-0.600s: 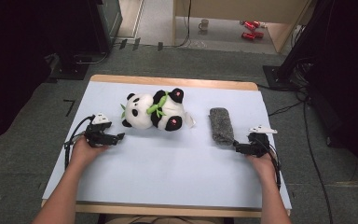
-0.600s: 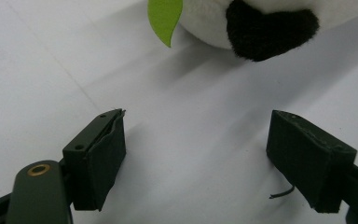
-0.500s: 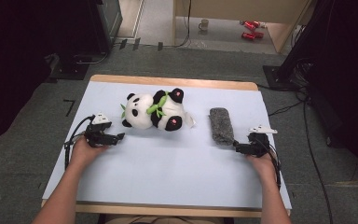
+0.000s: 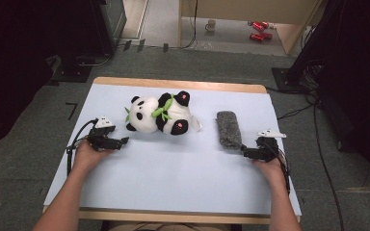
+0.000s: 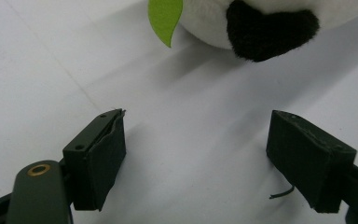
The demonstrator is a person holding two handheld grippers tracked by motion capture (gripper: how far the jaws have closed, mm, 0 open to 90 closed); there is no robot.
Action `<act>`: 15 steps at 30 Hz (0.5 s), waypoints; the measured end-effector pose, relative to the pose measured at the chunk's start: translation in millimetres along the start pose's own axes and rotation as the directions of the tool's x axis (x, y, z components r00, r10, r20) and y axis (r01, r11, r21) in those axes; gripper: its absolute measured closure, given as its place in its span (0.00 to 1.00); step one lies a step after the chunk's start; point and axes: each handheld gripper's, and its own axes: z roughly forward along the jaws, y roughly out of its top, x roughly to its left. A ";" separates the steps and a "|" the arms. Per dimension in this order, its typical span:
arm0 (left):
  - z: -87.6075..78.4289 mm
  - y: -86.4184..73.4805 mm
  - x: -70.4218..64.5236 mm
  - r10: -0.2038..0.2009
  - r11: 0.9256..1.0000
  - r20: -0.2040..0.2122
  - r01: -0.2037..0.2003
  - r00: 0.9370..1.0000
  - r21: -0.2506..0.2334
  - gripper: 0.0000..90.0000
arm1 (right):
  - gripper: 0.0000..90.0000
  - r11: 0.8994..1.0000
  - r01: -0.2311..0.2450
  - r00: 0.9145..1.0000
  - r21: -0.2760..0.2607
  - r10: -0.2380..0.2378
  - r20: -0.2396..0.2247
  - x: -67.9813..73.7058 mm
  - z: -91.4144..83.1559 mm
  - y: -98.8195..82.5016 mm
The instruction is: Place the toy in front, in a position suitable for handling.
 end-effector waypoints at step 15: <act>-22.2 11.3 4.2 -0.087 0.996 0.015 0.088 0.996 -0.029 0.28 | 0.15 1.000 0.001 1.000 -0.001 -0.001 0.000 0.0 0.0 0.0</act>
